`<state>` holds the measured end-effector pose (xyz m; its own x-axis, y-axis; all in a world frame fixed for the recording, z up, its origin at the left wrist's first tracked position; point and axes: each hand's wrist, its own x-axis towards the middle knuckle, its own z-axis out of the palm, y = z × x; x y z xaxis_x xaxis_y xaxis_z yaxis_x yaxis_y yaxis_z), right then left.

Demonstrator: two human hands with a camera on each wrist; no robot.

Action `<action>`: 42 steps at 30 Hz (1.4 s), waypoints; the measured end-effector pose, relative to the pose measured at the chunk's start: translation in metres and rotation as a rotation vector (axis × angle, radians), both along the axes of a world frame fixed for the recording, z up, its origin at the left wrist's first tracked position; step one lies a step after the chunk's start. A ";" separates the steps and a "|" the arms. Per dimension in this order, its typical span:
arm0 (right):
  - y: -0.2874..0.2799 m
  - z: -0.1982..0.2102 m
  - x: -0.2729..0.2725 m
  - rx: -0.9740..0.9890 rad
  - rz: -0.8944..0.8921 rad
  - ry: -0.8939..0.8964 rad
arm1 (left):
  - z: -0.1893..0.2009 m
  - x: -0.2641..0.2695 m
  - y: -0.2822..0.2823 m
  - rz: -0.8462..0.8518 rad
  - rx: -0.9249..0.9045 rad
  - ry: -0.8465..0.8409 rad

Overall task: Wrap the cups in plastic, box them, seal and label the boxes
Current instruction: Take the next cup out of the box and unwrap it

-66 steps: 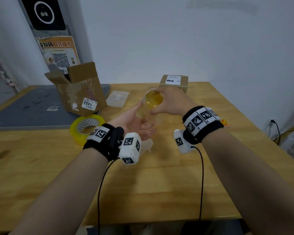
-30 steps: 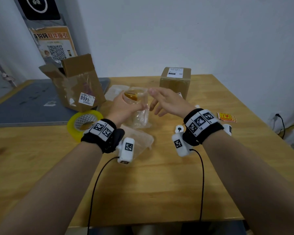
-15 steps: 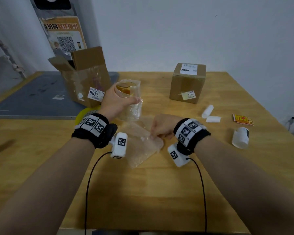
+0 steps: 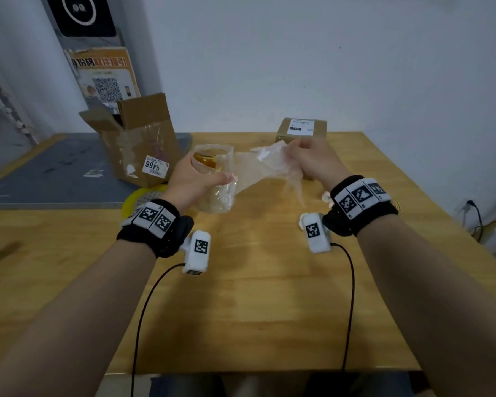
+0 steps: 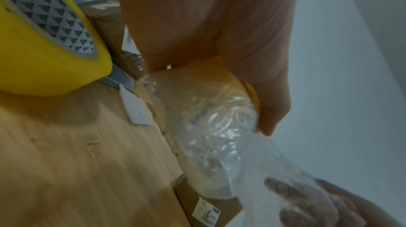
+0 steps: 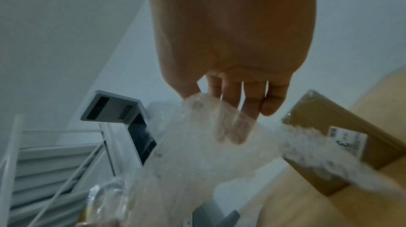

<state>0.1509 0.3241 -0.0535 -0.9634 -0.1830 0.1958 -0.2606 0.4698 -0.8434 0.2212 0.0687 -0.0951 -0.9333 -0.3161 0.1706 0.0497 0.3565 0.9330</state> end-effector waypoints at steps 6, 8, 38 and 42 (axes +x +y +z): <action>-0.005 0.028 0.006 -0.185 -0.057 0.119 | -0.003 0.005 0.026 -0.067 -0.063 -0.049; -0.006 0.035 0.007 -0.301 -0.097 0.125 | -0.008 0.006 0.031 -0.089 -0.038 -0.055; -0.044 -0.036 0.030 0.348 0.415 -0.009 | -0.065 0.004 0.064 -0.351 0.062 0.044; -0.044 -0.045 0.028 0.322 0.426 -0.018 | -0.072 0.005 0.064 -0.366 0.077 0.024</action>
<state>0.1790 0.2803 -0.0989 -0.7936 -0.6064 0.0493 -0.4712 0.5614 -0.6803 0.2257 0.1327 -0.1668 -0.9828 0.0249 0.1829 0.1835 0.2397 0.9534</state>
